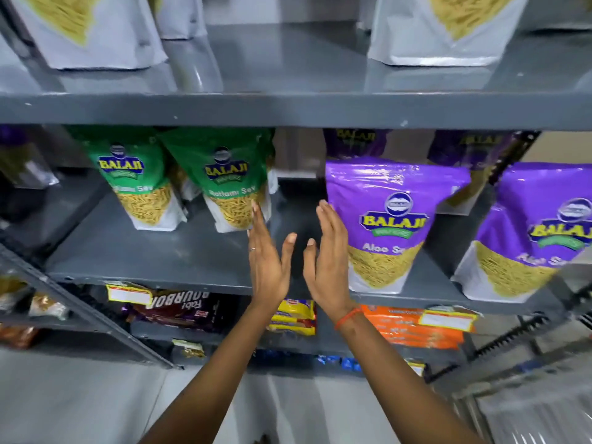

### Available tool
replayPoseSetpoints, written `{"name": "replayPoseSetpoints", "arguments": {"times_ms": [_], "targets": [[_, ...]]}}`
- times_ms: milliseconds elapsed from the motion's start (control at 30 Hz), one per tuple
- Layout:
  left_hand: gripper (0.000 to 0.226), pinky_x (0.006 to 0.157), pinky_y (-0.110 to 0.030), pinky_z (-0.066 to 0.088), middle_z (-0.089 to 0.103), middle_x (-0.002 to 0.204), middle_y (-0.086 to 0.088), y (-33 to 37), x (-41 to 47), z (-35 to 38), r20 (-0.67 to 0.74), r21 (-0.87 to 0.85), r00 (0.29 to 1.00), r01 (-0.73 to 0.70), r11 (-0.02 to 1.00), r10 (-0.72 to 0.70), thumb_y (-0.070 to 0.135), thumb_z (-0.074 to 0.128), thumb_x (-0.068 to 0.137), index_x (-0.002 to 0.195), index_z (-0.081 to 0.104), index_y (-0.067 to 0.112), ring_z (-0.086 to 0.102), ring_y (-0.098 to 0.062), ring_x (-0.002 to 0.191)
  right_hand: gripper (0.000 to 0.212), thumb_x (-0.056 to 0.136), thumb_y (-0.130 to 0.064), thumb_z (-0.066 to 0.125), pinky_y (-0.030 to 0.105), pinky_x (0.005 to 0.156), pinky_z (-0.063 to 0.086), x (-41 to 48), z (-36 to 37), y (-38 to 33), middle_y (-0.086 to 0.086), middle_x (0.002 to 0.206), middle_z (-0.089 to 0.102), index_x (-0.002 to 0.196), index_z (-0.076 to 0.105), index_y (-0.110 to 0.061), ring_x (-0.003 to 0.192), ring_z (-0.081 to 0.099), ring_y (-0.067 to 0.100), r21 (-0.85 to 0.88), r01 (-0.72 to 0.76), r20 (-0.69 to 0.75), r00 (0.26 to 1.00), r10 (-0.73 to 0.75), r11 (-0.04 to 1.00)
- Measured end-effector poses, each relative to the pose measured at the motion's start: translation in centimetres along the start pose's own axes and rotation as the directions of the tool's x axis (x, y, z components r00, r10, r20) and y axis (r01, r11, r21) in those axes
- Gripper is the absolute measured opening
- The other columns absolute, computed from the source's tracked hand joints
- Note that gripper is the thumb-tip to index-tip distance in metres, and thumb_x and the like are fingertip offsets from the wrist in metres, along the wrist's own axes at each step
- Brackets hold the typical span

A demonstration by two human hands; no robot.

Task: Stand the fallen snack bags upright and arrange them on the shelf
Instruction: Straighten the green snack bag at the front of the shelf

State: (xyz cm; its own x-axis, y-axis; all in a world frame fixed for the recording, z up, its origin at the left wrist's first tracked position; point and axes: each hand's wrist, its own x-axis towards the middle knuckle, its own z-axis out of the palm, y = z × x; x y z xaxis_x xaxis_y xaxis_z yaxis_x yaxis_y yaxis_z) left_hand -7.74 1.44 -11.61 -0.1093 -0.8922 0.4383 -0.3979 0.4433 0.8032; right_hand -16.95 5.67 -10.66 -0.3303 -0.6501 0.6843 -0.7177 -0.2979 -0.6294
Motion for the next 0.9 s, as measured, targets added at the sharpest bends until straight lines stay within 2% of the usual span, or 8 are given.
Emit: {"name": "replayPoseSetpoints", "arguments": {"times_ms": [200,333,400,500,533,633,800,900], "targets": [[0.093,0.12,-0.046,0.016,0.005,0.159,-0.01,-9.8,5.7,-5.0,-0.051,-0.011,0.964,0.261,0.965,-0.261,0.038,0.061,0.083,0.147,-0.001,0.01,0.01,-0.021,0.146,0.055,0.082,-0.013,0.048,0.032,0.113,0.026,2.6,8.9,-0.6,0.018,0.143,0.041,0.134,0.035,0.001,0.132,0.031,0.02,0.057,-0.116,0.231,0.968,0.1,0.992],[0.101,0.114,-0.048,0.029,0.02,0.155,-0.019,-14.8,10.7,-6.9,0.191,0.013,0.911,0.371,0.929,-0.367,0.037,0.07,0.074,0.146,0.005,0.008,0.028,-0.035,0.14,0.082,0.073,-0.003,0.069,0.032,0.114,0.019,6.5,14.7,2.7,0.026,0.148,0.027,0.139,0.02,0.006,0.139,0.026,0.033,0.054,-0.487,0.391,0.814,0.43,0.872],[0.091,0.103,-0.054,0.041,0.044,0.141,-0.022,-17.2,12.3,-7.2,0.29,0.012,0.876,0.4,0.916,-0.386,0.053,0.071,0.067,0.138,0.031,0.014,0.046,-0.038,0.126,0.082,0.074,0.008,0.065,0.021,0.11,0.022,7.8,16.2,4.2,0.02,0.15,0.026,0.14,0.016,0.004,0.137,0.027,0.023,0.142,-0.615,0.468,0.732,0.495,0.776],[0.065,0.08,-0.028,0.05,0.054,0.117,-0.035,-18.9,13.3,-7.9,0.343,-0.05,0.86,0.418,0.907,-0.377,0.037,0.075,0.071,0.117,0.048,0.0,0.058,-0.039,0.105,0.064,0.076,0.015,0.054,0.017,0.093,0.04,8.0,17.6,5.4,0.018,0.138,0.047,0.133,0.033,-0.004,0.12,0.046,0.021,0.213,-0.71,0.566,0.65,0.507,0.672],[0.054,0.076,-0.022,0.047,0.053,0.115,-0.038,-18.5,13.1,-8.1,0.353,-0.079,0.868,0.401,0.913,-0.351,0.024,0.072,0.076,0.115,0.047,-0.004,0.06,-0.037,0.1,0.06,0.076,0.015,0.052,0.021,0.089,0.044,7.7,17.4,5.7,0.019,0.134,0.05,0.13,0.037,-0.005,0.115,0.05,0.022,0.225,-0.73,0.561,0.638,0.527,0.645],[0.034,0.089,-0.034,0.045,0.062,0.112,-0.018,-18.1,11.9,-9.1,0.416,-0.16,0.86,0.389,0.907,-0.296,0.014,0.062,0.084,0.114,0.051,0.005,0.059,-0.025,0.106,0.049,0.079,0.011,0.051,0.012,0.074,0.047,5.9,16.5,4.8,0.017,0.122,0.056,0.124,0.039,-0.003,0.104,0.05,0.019,0.224,-0.777,0.507,0.608,0.611,0.588],[0.03,0.087,-0.019,0.046,0.065,0.112,-0.006,-17.6,7.9,-11.9,0.448,-0.143,0.837,0.415,0.898,-0.315,0.028,0.048,0.093,0.112,0.059,0.009,0.058,-0.017,0.105,0.035,0.085,0.001,0.049,0.025,0.088,0.043,0.8,13.3,2.2,0.007,0.117,0.058,0.118,0.046,-0.012,0.111,0.053,0.019,0.205,-0.766,0.453,0.626,0.635,0.609],[0.054,0.094,-0.047,0.048,0.07,0.102,-0.013,-17.9,5.9,-12.9,0.446,-0.096,0.834,0.406,0.909,-0.325,0.058,0.044,0.083,0.099,0.062,0.009,0.064,-0.027,0.099,0.031,0.09,0.0,0.043,0.021,0.087,0.042,-1.5,12.3,0.7,0.003,0.115,0.056,0.119,0.046,-0.011,0.111,0.052,0.018,0.195,-0.748,0.414,0.649,0.638,0.634]]}}
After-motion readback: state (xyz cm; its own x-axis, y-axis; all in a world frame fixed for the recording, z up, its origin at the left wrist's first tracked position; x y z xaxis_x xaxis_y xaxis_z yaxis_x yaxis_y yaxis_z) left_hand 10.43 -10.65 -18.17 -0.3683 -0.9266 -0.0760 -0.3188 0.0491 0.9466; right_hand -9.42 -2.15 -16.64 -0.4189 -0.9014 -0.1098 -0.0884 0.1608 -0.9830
